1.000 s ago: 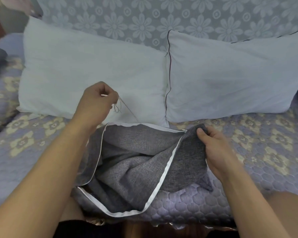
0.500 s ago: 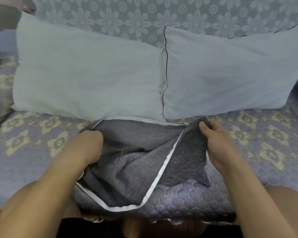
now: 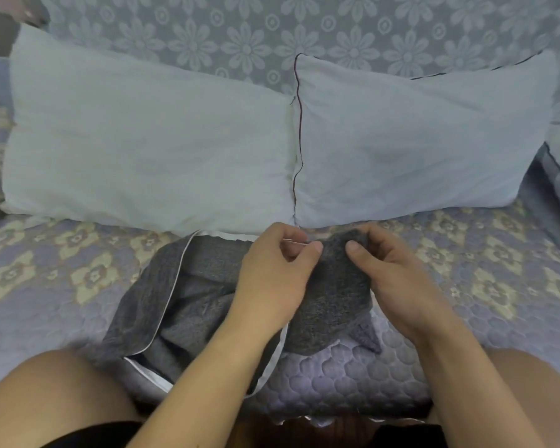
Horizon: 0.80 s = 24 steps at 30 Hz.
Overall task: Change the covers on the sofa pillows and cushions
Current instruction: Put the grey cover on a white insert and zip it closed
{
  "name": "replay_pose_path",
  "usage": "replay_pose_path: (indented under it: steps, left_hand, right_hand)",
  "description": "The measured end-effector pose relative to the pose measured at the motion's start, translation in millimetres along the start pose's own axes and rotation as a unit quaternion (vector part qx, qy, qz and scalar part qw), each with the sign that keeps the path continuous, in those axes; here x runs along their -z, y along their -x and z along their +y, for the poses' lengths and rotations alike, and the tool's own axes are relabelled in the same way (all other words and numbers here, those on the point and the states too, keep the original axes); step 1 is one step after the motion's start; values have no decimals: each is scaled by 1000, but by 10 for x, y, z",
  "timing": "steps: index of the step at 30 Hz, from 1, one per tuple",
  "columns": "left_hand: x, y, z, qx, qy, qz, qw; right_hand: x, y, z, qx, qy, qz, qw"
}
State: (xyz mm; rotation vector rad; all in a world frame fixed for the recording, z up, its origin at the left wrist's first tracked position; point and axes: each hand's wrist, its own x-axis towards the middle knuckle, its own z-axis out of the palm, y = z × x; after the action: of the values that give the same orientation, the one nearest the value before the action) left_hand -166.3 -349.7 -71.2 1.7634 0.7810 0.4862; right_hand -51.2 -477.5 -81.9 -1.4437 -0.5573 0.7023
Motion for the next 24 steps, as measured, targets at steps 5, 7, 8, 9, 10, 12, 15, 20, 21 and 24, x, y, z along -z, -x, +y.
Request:
replay_pose_path:
  steps: [5,7,8,9,10,12,15,20,21,24]
  left_hand:
    - [-60,63,4,-9,56,-1,998]
    - [-62,101,16,-33,6,7,999]
    - [-61,126,26,-57,-37,19,998]
    - [-59,148,41,-84,-79,34,993]
    - [-53,165,59,-107,-104,48,988]
    - [-29,168,97,-113,-83,53,989]
    - [27,124,183,-50,52,14,997]
    - [78,44,327,-49,101,-3,994]
    - [85,34,348,-49,114,-4,992]
    - [153,-16,350,-45,111,37,992]
  right_hand:
    - [-8,76,-59,21,105,-3,994]
    - [-36,95,-89,38,175,5,984]
    - [-54,103,-106,47,195,10,980]
    - [-74,112,-123,55,207,16,977]
    - [-94,123,-135,63,218,22,974]
    - [-127,146,-158,83,246,39,965]
    - [-169,165,-221,135,284,75,946]
    - [-272,160,-330,218,319,123,914]
    - [-285,165,-354,225,314,141,911]
    - [-244,161,-459,216,286,205,911]
